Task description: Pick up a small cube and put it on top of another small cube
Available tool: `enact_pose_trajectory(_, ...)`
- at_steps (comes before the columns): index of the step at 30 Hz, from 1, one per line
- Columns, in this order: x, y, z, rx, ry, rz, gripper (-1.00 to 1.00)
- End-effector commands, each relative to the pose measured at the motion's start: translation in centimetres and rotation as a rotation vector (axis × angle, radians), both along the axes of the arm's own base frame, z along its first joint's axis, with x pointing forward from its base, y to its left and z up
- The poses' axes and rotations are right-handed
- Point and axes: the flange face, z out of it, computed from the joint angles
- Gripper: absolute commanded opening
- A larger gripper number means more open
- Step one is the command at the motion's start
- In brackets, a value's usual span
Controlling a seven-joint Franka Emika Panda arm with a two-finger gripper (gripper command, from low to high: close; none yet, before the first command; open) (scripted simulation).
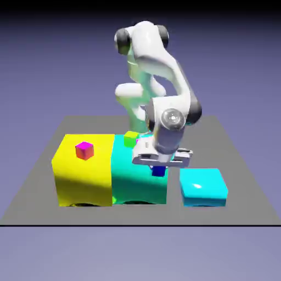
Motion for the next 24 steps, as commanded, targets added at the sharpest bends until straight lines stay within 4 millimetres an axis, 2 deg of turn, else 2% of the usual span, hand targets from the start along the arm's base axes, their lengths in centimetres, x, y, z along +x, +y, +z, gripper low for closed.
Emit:
enact_pose_trajectory(1,-0.7,-0.5,1.3,0.003,0.0,0.005,-1.0)
enact_pose_trajectory(8,-6.3,-3.9,9.7,0.084,-0.004,0.036,-1.0)
enact_pose_trajectory(9,-6.7,-4.1,10.2,0.091,-0.005,0.038,-1.0)
enact_pose_trajectory(10,-6.7,-4.1,10.2,0.091,-0.005,0.038,-1.0)
enact_pose_trajectory(15,-8.9,-4.3,3.9,0.091,-0.005,0.038,-1.0)
enact_pose_trajectory(16,-9.0,-4.3,3.8,0.091,-0.005,0.038,-1.0)
enact_pose_trajectory(17,-9.0,-4.3,3.7,0.091,-0.005,0.038,1.0)
enact_pose_trajectory(18,-9.0,-4.3,3.7,0.091,-0.005,0.038,1.0)
enact_pose_trajectory(23,-6.7,-4.1,10.0,0.091,-0.005,0.038,1.0)
enact_pose_trajectory(24,-6.7,-4.1,10.2,0.091,-0.005,0.038,1.0)
